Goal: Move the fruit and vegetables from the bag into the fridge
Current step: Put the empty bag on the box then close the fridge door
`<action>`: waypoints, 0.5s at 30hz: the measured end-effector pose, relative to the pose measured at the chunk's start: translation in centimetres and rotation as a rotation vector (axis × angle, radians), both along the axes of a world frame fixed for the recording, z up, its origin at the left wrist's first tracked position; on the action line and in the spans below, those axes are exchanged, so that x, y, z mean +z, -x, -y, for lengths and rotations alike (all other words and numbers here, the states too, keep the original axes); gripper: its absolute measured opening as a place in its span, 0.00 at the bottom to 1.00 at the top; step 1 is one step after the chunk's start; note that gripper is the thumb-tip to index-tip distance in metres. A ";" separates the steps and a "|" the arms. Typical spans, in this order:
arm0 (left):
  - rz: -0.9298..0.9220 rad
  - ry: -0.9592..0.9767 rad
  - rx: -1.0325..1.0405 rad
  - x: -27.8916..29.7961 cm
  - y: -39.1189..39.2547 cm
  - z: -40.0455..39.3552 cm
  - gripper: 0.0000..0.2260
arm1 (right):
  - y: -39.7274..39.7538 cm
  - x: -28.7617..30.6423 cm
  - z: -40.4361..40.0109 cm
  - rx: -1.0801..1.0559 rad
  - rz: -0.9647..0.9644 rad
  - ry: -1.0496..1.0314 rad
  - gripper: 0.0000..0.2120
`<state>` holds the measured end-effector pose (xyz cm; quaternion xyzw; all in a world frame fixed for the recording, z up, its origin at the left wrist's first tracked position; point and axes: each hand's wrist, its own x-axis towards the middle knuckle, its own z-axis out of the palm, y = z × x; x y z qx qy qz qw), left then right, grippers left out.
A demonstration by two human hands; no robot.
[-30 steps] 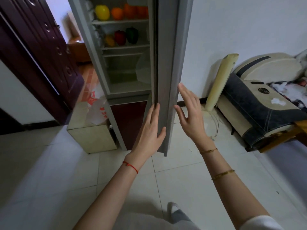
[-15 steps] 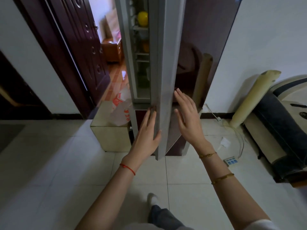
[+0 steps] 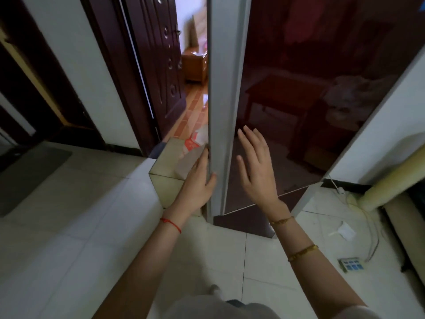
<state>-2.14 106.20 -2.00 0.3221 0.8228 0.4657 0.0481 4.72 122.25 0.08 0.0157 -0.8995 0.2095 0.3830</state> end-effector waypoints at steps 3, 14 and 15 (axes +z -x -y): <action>0.014 -0.013 0.043 -0.2 2.6 -0.8 0.32 | 2.8 0.3 -0.6 -0.001 -0.005 -0.016 0.24; 0.034 -0.044 0.070 -0.3 11.8 -3.6 0.31 | 11.3 0.0 -2.4 -0.057 0.056 -0.071 0.26; 0.034 -0.051 0.062 -0.2 12.6 -3.8 0.31 | 12.1 0.0 -2.5 -0.070 0.060 -0.070 0.26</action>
